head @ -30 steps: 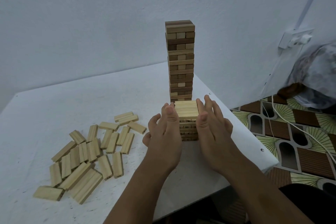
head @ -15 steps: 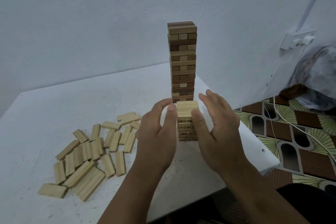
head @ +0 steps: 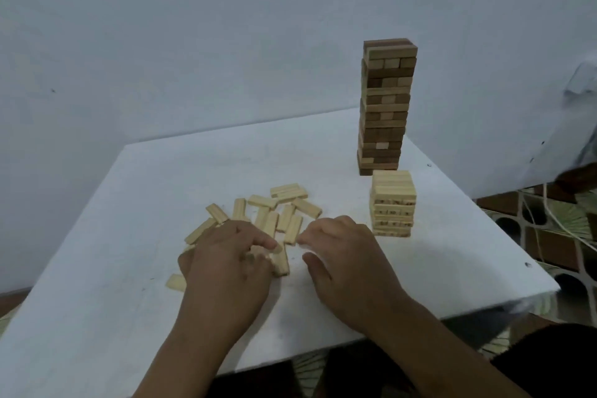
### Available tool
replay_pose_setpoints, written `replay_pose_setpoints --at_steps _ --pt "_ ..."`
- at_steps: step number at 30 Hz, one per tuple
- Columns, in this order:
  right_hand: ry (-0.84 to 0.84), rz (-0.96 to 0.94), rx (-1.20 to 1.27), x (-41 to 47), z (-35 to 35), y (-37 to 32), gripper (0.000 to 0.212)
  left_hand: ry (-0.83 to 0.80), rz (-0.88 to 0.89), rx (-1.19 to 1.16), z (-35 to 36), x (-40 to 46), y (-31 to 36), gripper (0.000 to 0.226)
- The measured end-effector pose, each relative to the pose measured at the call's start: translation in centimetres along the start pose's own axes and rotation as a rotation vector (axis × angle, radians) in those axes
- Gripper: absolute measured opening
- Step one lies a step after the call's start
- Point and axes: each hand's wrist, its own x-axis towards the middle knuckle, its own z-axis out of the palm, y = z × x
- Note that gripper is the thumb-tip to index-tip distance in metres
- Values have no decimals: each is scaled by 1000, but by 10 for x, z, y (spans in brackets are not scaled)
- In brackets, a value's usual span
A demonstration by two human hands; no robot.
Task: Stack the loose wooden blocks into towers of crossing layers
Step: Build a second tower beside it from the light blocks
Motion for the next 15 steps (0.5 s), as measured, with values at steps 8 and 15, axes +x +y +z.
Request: replay_pose_setpoints --at_steps 8,15 --pt "-106 -27 -118 4 14 -12 39 -73 25 137 2 -5 -24 31" --pt "-83 -54 -132 -6 5 -12 27 -71 -33 238 3 -2 -23 13"
